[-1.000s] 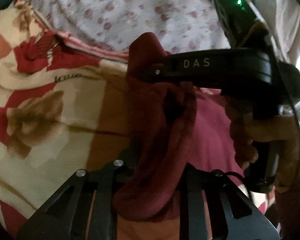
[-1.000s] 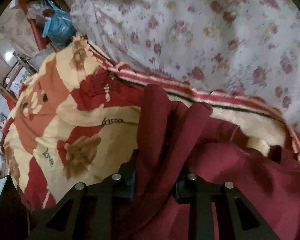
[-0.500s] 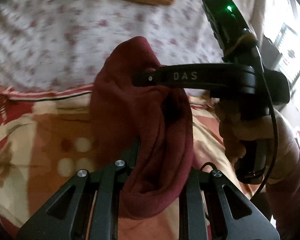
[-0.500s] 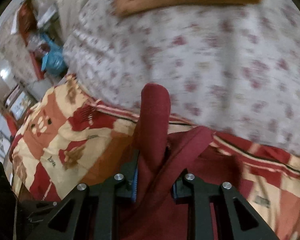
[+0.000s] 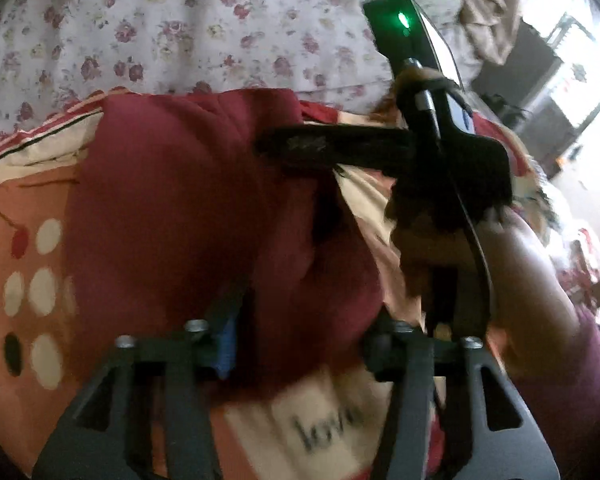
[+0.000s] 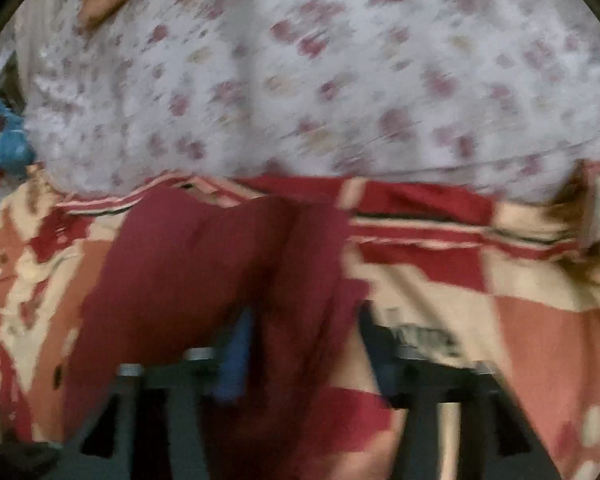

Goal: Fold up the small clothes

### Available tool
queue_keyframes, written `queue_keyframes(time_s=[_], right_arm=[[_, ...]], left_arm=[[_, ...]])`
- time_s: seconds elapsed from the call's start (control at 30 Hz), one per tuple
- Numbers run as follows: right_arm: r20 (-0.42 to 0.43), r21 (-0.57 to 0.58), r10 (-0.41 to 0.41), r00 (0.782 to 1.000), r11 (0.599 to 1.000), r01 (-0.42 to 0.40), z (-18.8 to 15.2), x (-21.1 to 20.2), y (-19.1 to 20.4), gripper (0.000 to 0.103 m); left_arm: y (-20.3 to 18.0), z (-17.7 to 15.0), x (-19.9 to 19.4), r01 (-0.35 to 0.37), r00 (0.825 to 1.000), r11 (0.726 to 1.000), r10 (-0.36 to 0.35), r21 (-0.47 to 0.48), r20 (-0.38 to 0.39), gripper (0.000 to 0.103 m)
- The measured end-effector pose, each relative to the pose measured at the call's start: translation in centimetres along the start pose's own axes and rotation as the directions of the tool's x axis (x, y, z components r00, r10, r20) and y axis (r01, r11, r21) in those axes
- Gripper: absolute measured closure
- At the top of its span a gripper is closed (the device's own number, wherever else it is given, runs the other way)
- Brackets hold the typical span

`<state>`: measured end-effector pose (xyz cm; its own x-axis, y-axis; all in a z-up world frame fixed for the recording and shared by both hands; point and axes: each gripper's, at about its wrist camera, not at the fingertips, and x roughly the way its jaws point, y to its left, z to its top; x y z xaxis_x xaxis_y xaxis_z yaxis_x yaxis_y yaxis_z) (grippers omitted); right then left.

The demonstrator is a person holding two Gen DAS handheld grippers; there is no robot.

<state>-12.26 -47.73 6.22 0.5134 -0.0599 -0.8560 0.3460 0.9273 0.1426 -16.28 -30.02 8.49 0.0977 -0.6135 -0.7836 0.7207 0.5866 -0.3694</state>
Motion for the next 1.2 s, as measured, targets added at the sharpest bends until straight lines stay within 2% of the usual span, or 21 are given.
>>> queue_keyframes(time_s=[0.03,0.13,0.2,0.27,0.37,0.47,0.57,0.63,0.7,0.8,0.87,0.9,0.97,1.03,1.07,1.1,1.13,1.2], right_arm=[[0.013,0.003,-0.005,1.0,1.0,0.005,0.1,-1.3,-0.5,0.046],[0.072,-0.009,0.024,0.997,1.0,-0.023,0.1,-5.5,-0.8,0.046],[0.113,-0.061,0.066,0.991,0.996,-0.059,-0.5,-7.9,0.3,0.046],[0.119,-0.126,0.105,0.987,0.988,-0.09,-1.4,-9.1,2.0,0.047],[0.081,-0.227,0.147,0.986,0.966,-0.126,-3.2,-8.8,5.2,0.053],[0.015,-0.271,0.087,0.996,0.959,-0.079,-6.5,-6.7,5.5,0.057],[-0.062,-0.22,0.03,0.998,0.975,-0.043,-9.3,-4.3,3.5,0.058],[-0.087,-0.15,0.108,0.99,0.981,-0.121,-9.8,-4.7,2.1,0.057],[-0.092,-0.113,0.137,0.986,0.983,-0.147,-9.2,-5.6,1.2,0.057],[-0.004,-0.057,0.175,0.985,0.983,-0.175,-6.8,-7.7,0.3,0.052],[0.052,-0.006,0.132,0.99,0.991,-0.132,-4.5,-7.7,-0.3,0.048],[0.065,0.018,0.107,0.992,0.994,-0.109,-3.5,-7.2,-0.5,0.042],[0.052,0.075,0.089,0.995,0.993,-0.092,-1.6,-5.0,-0.7,0.036],[0.001,0.085,0.085,0.996,0.993,-0.085,-0.5,-2.5,-0.5,0.039],[0.001,0.033,0.041,0.999,0.999,-0.041,-0.3,-1.6,0.1,0.046],[0.014,-0.011,-0.04,0.999,0.999,0.041,-0.3,-0.9,0.4,0.057],[0.017,-0.018,-0.104,0.994,0.994,0.104,-0.6,0.0,0.1,0.057],[-0.013,0.075,-0.058,0.998,0.995,0.058,-1.5,1.3,-1.6,0.057]], left_arm=[[0.3,-0.5,-1.6,-0.002,1.0,1.0,0.001,0.02,0.021,0.05],[1.8,-1.5,-5.2,-0.091,0.992,0.994,0.085,0.057,0.097,0.05],[3.4,-1.7,-6.3,-0.19,0.973,0.981,0.184,0.033,0.139,0.05],[5.0,-1.4,-6.0,-0.256,0.958,0.966,0.258,-0.027,0.129,0.05],[6.9,-1.1,-3.9,-0.246,0.963,0.966,0.253,-0.076,0.09,0.05],[7.5,-1.7,-1.1,-0.263,0.964,0.962,0.264,-0.079,0.009,0.05],[8.0,-3.2,-0.4,-0.244,0.97,0.966,0.244,-0.091,-0.005,0.05],[8.3,-3.3,-0.7,-0.229,0.973,0.969,0.23,-0.097,-0.001,0.049],[8.4,-2.7,-1.6,-0.233,0.972,0.966,0.236,-0.109,0.015,0.05],[8.2,-1.4,-3.1,-0.262,0.958,0.958,0.273,-0.115,0.087,0.05],[8.4,-0.5,-2.9,-0.274,0.954,0.953,0.286,-0.127,0.089,0.05],[8.6,-0.3,-2.6,-0.278,0.954,0.951,0.29,-0.134,0.08,0.05],[9.0,0.0,-1.5,-0.287,0.953,0.947,0.298,-0.145,0.057,0.05],[9.2,-0.2,-0.8,-0.29,0.953,0.945,0.299,-0.148,0.042,0.049],[9.2,-0.4,-0.5,-0.287,0.954,0.946,0.296,-0.148,0.039,0.048],[9.2,-0.5,-0.3,-0.282,0.956,0.948,0.291,-0.145,0.041,0.045],[9.2,-0.7,-0.3,-0.28,0.956,0.949,0.289,-0.144,0.044,0.039],[9.2,-0.9,-0.1,-0.284,0.955,0.948,0.293,-0.145,0.05,0.038]])
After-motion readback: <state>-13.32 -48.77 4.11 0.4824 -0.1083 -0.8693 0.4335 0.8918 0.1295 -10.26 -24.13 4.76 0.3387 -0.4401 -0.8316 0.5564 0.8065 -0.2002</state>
